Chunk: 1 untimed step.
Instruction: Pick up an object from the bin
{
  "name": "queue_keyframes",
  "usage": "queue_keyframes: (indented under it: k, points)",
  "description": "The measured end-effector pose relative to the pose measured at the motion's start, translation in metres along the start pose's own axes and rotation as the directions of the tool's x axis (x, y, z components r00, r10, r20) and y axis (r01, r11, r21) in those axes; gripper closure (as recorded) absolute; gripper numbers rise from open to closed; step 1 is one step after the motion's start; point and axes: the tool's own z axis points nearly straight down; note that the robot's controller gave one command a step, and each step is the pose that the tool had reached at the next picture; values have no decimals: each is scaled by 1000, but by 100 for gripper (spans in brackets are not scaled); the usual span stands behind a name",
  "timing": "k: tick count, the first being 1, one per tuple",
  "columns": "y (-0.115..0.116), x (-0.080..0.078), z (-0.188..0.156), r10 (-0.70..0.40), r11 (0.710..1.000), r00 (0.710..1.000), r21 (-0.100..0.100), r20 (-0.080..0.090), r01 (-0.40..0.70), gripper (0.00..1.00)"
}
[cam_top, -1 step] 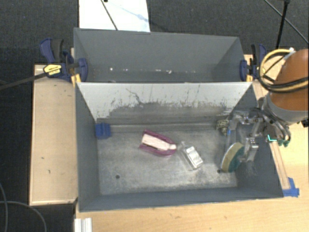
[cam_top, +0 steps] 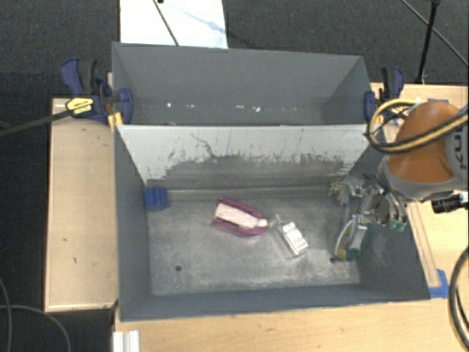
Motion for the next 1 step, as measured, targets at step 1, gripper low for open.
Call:
queue_keyframes:
  k: [1]
  points:
    - [-8,33,4,-260,966,966,3,7,260,0]
